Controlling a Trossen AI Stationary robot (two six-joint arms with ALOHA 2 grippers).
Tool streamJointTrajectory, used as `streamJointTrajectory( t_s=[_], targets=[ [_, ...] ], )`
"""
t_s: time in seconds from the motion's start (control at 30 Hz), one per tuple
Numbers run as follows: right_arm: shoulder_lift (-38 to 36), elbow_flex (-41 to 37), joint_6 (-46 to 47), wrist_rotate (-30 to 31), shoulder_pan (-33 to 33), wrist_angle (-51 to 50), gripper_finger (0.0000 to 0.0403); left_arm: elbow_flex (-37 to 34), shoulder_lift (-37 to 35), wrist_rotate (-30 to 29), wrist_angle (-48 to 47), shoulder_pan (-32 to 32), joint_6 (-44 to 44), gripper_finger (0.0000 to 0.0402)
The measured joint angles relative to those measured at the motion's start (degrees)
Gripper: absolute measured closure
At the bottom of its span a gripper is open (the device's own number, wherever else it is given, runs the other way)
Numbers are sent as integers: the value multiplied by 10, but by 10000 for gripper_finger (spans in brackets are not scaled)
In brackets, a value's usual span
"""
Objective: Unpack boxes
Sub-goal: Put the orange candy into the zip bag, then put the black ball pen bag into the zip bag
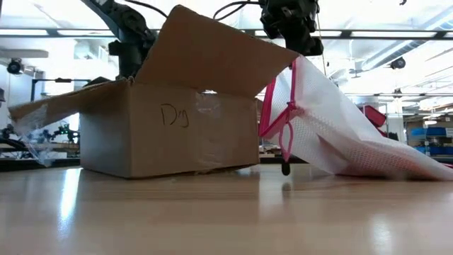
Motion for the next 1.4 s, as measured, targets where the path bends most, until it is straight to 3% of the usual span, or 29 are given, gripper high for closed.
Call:
streamJointTrajectory(
  t_s=[0.2, 0.27, 0.6, 0.7, 0.97, 1.23, 1.4],
  targets=[
    [0, 0, -1, 0, 0, 0, 403, 0, 31, 14, -10, 0, -1, 93],
    [0, 0, 0, 0, 0, 1, 403, 1, 37, 15, -10, 0, -2, 113],
    [0, 0, 1, 0, 0, 4, 403, 1, 45, 11, -1, 0, -10, 345],
    [0, 0, 4, 0, 0, 5, 403, 1, 45, 11, -1, 0, -12, 392],
    [0, 0, 5, 0, 0, 5, 403, 16, 48, 1, -21, 1, -40, 399],
    [0, 0, 5, 0, 0, 9, 403, 103, 48, -37, -34, 1, -67, 379],
    [0, 0, 10, 1, 0, 9, 403, 109, 48, -39, -13, 2, -59, 354]
  ],
)
